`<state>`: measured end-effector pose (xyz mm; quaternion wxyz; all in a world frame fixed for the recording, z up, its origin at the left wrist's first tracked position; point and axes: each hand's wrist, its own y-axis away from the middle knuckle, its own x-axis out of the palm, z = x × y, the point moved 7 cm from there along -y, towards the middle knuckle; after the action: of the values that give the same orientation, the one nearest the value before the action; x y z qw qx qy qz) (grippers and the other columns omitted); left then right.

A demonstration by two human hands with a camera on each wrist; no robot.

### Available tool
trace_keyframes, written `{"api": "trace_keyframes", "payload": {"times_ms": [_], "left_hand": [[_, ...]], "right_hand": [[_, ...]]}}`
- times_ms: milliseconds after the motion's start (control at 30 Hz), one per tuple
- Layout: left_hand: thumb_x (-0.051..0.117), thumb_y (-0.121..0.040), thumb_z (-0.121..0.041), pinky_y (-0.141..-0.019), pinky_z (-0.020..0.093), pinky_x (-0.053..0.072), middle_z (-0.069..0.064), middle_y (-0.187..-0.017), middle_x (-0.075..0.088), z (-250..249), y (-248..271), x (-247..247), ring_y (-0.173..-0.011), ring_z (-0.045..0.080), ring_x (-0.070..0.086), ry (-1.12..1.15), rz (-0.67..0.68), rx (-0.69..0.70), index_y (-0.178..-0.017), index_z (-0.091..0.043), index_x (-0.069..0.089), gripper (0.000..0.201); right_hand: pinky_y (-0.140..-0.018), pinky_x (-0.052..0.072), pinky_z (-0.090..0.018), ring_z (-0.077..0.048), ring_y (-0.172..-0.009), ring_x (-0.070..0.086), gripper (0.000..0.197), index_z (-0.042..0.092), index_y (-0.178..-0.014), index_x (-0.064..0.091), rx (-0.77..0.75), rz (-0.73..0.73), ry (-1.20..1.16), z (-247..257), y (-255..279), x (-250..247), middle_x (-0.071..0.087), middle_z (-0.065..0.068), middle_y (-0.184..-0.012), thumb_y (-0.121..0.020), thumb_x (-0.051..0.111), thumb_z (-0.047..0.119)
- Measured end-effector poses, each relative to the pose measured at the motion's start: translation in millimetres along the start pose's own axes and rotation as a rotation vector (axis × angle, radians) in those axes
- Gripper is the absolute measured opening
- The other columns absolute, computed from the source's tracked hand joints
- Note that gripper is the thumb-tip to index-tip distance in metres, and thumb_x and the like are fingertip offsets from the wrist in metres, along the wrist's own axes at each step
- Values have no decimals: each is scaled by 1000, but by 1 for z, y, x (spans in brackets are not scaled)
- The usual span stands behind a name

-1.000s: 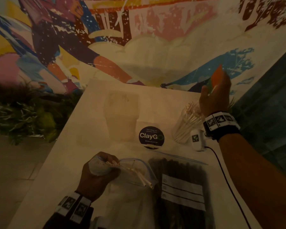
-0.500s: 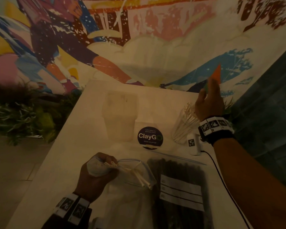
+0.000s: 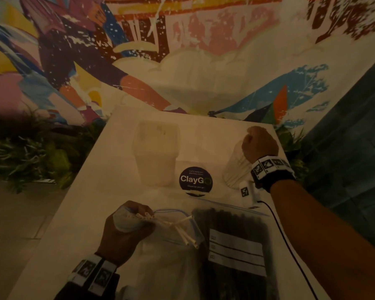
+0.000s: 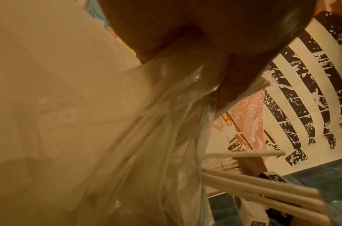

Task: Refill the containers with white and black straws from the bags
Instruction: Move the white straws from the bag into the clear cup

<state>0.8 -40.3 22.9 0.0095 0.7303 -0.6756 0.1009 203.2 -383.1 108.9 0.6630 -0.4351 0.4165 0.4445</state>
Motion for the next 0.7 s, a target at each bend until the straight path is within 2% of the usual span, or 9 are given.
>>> {"api": "trace_keyframes", "payload": {"times_ms": [67,167,300,400,467,500,533,600,700], "left_hand": [[81,-56,-9,-74,38,57,14,-79,67,0,1,0,-79,30,65,-14,4,-4,-73,-8,62,25],[80,-58,-2,-76,37,57,14,-79,68,-2,1,2,-80,29,65,-2,14,8,-72,-11,63,24],[82,-59,8,-76,39,56,16,-78,67,-3,0,3,-79,29,65,52,6,-3,-71,-10,63,28],[80,-59,9,-75,41,56,15,-79,67,-1,0,2,-79,30,65,36,8,-4,-71,-9,63,28],[82,-57,1,-76,39,57,14,-81,68,1,1,0,-81,31,65,32,-1,-18,-72,-11,63,28],[82,-56,-4,-77,38,57,14,-82,68,1,1,0,-82,32,65,29,-3,-25,-73,-11,63,27],[82,-56,-7,-77,37,57,14,-82,68,0,1,0,-82,32,66,21,-2,-26,-73,-10,63,26],[84,-58,5,-78,39,57,15,-82,67,-2,1,0,-82,30,66,3,-7,-17,-74,-2,60,29],[75,-62,16,-78,39,57,15,-81,67,-2,0,0,-82,31,65,2,1,2,-76,0,60,26]], "right_hand": [[-103,36,-44,-33,-127,43,41,14,-136,44,-7,8,-2,-1,-1,0,45,-12,-142,-97,40,24],[-107,30,-51,-34,-130,36,48,14,-135,42,-45,156,160,2,-4,10,41,-12,-143,-99,30,42],[-111,6,-66,-38,-144,9,75,23,-146,24,24,287,244,-6,-5,16,16,-10,-157,-89,15,71],[-111,4,-65,-38,-144,12,76,18,-146,28,-100,-42,132,12,14,-21,20,-14,-156,-89,25,69],[-110,15,-64,-38,-139,26,65,13,-137,42,-242,-280,-21,29,43,-48,36,-17,-148,-86,42,53],[-108,21,-64,-39,-136,31,61,12,-133,46,-319,-323,-65,38,61,-52,42,-18,-144,-82,48,45],[-107,25,-63,-39,-136,32,61,13,-132,46,-387,-284,-83,44,82,-45,43,-17,-143,-77,49,41],[-108,25,-62,-38,-140,24,72,21,-138,35,-523,-42,-80,59,129,-13,35,-13,-149,-70,46,41],[-115,6,-60,-34,-145,-13,91,40,-146,-10,-642,416,16,66,197,37,-7,-4,-159,-74,46,51]]}}
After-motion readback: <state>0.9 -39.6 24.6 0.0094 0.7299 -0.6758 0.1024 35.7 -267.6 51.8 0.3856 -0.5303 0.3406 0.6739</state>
